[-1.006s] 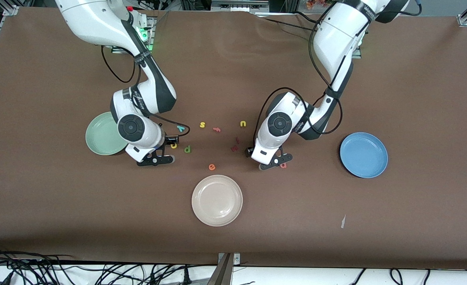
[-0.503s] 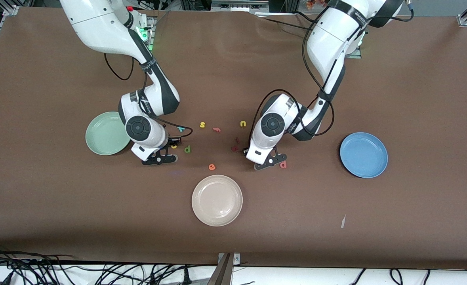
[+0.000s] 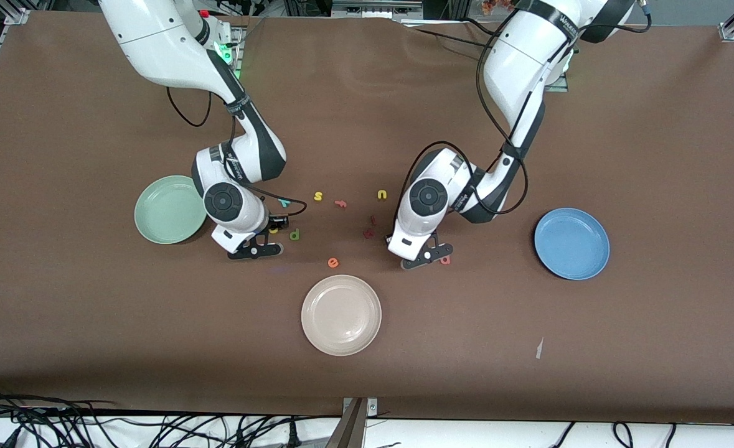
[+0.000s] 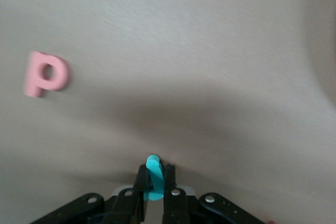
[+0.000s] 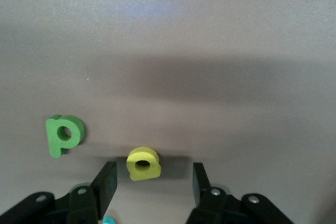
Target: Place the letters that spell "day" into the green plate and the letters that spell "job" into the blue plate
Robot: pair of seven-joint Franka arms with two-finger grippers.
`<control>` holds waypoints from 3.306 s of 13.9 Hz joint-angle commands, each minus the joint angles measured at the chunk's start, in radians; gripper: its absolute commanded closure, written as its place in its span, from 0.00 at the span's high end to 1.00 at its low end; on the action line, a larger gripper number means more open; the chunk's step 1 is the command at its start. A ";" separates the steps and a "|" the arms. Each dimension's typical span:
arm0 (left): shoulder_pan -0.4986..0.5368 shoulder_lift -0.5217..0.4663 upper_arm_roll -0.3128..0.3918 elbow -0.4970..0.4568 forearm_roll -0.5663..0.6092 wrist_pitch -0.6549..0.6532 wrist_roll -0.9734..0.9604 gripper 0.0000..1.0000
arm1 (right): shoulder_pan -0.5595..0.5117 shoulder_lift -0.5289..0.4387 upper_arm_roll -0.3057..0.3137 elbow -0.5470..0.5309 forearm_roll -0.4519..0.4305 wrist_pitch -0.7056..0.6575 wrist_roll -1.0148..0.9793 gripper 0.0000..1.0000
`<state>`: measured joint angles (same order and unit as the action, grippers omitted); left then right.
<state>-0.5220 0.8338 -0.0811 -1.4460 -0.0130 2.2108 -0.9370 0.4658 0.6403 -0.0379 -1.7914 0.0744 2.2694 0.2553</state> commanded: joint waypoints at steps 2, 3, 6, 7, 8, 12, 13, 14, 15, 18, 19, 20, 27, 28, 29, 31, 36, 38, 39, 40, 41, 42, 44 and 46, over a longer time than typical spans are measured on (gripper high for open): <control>0.094 -0.093 -0.002 0.026 0.024 -0.262 0.226 0.00 | 0.008 0.001 0.000 -0.008 0.016 0.019 0.006 0.46; 0.124 -0.135 -0.003 -0.018 0.025 -0.273 0.286 0.00 | 0.008 0.006 0.000 -0.008 0.015 0.019 0.006 0.39; 0.229 -0.286 -0.005 -0.199 0.025 -0.266 0.522 0.00 | 0.024 0.016 0.000 -0.006 0.015 0.018 0.004 0.23; 0.270 -0.324 -0.005 -0.249 0.025 -0.264 0.608 0.00 | 0.022 0.016 0.000 -0.002 0.015 0.013 0.001 0.19; 0.311 -0.352 -0.005 -0.285 0.025 -0.260 0.689 0.00 | 0.022 0.012 -0.002 0.000 0.015 0.009 -0.007 0.14; 0.430 -0.461 -0.003 -0.555 0.051 0.017 0.886 0.00 | 0.013 -0.053 -0.023 0.017 0.015 -0.105 -0.031 0.13; 0.450 -0.478 -0.003 -0.621 0.097 0.100 0.889 0.00 | 0.013 -0.076 -0.042 0.015 0.015 -0.154 -0.045 0.13; 0.467 -0.481 -0.003 -0.678 0.138 0.181 0.891 0.00 | 0.013 -0.100 -0.057 0.009 0.015 -0.200 -0.075 0.13; 0.503 -0.481 -0.005 -0.723 0.166 0.260 0.893 0.00 | 0.013 -0.123 -0.082 0.001 0.015 -0.243 -0.115 0.13; 0.528 -0.492 -0.005 -0.760 0.231 0.291 0.896 0.00 | 0.011 -0.191 -0.163 -0.020 0.015 -0.374 -0.287 0.13; 0.531 -0.487 -0.005 -0.763 0.234 0.291 0.896 0.00 | 0.010 -0.220 -0.199 -0.057 0.016 -0.389 -0.354 0.13; 0.531 -0.481 -0.005 -0.764 0.234 0.291 0.897 0.04 | 0.010 -0.252 -0.235 -0.110 0.016 -0.381 -0.431 0.13; 0.487 -0.444 -0.046 -0.561 0.107 0.046 0.807 1.00 | 0.004 -0.292 -0.404 -0.385 0.016 -0.127 -0.699 0.14; 0.467 -0.434 -0.061 -0.557 0.088 0.050 0.747 1.00 | 0.002 -0.287 -0.404 -0.425 0.016 -0.058 -0.699 0.14; 0.439 -0.432 -0.072 -0.556 0.085 0.055 0.671 1.00 | 0.001 -0.277 -0.404 -0.448 0.016 -0.010 -0.697 0.14; 0.372 -0.430 -0.084 -0.556 0.085 0.069 0.530 1.00 | -0.003 -0.272 -0.404 -0.448 0.016 -0.004 -0.697 0.20; 0.185 -0.366 -0.089 -0.556 0.087 0.187 0.256 1.00 | -0.010 -0.281 -0.393 -0.412 0.027 -0.057 -0.670 1.00; 0.136 -0.351 -0.089 -0.556 0.087 0.211 0.195 1.00 | 0.004 -0.280 -0.358 -0.326 0.031 -0.170 -0.578 1.00; 0.110 -0.337 -0.089 -0.556 0.087 0.216 0.170 1.00 | 0.004 -0.281 -0.321 -0.303 0.031 -0.189 -0.514 1.00; 0.094 -0.332 -0.089 -0.557 0.085 0.228 0.147 1.00 | 0.004 -0.280 -0.285 -0.283 0.031 -0.191 -0.458 1.00; 0.089 -0.326 -0.089 -0.557 0.087 0.234 0.133 0.95 | 0.004 -0.278 -0.251 -0.272 0.033 -0.179 -0.406 1.00; 0.088 -0.315 -0.089 -0.556 0.085 0.234 0.132 0.93 | 0.004 -0.272 -0.208 -0.254 0.031 -0.166 -0.362 1.00; 0.073 -0.300 -0.091 -0.556 0.084 0.242 0.115 0.87 | 0.004 -0.258 -0.134 -0.246 0.031 -0.093 -0.349 1.00; 0.072 -0.295 -0.092 -0.556 0.076 0.251 0.104 0.77 | 0.007 -0.240 -0.064 -0.243 0.031 -0.042 -0.347 1.00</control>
<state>-0.4344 0.5263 -0.1825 -2.0175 0.0929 2.4535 -0.8215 0.4762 0.3768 -0.1524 -2.0462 0.0971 2.1846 -0.0987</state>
